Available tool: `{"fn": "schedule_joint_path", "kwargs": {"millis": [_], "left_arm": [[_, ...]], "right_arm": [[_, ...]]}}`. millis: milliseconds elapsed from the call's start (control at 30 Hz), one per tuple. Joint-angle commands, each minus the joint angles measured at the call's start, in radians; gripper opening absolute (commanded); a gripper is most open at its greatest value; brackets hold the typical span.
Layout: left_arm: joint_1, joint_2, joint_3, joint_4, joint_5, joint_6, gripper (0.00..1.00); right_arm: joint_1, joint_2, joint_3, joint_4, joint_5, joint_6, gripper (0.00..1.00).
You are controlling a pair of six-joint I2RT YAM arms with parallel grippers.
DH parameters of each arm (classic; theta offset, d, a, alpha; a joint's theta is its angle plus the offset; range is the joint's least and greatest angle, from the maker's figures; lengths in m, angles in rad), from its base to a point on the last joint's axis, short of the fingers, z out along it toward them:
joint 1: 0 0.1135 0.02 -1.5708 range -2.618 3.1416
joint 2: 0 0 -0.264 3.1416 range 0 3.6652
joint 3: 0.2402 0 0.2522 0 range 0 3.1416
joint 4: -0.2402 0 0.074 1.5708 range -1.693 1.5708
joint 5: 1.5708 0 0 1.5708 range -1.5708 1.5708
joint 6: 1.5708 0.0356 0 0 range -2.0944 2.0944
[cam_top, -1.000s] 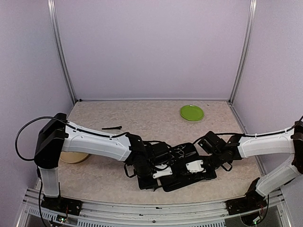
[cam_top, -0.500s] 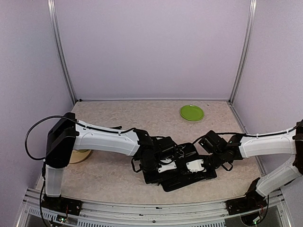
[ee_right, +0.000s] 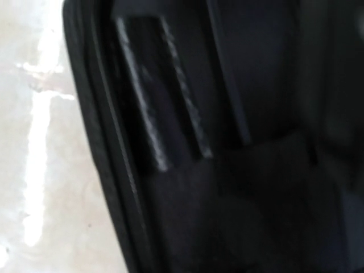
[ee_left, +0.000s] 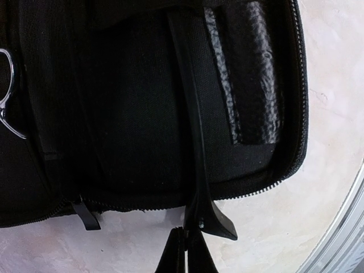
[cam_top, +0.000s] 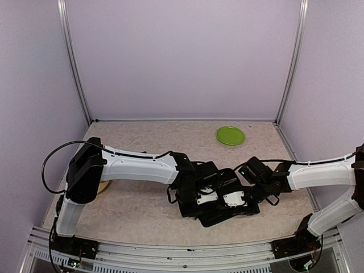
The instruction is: Sort the hair-cutting tools
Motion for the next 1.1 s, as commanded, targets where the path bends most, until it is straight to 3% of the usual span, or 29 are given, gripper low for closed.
{"fn": "schedule_joint_path", "kwargs": {"millis": [0, 300, 567, 800, 1067], "left_arm": [[0.011, 0.023, 0.02, 0.011, -0.049, 0.003, 0.0], [0.049, -0.105, -0.077, 0.008, -0.067, -0.022, 0.0], [0.046, -0.019, 0.018, 0.001, -0.037, 0.012, 0.0], [0.023, -0.057, -0.009, -0.018, -0.071, -0.008, 0.0], [0.02, -0.096, -0.048, -0.058, -0.055, -0.025, 0.0]], "right_arm": [[0.005, -0.002, -0.009, 0.012, -0.019, 0.015, 0.27], [0.005, -0.021, -0.004, 0.004, -0.012, 0.017, 0.27], [-0.009, -0.091, -0.003, -0.025, 0.039, -0.003, 0.29], [-0.127, -0.199, 0.022, -0.096, 0.013, -0.05, 0.31], [-0.179, -0.177, -0.009, -0.126, -0.043, -0.081, 0.33]]}}
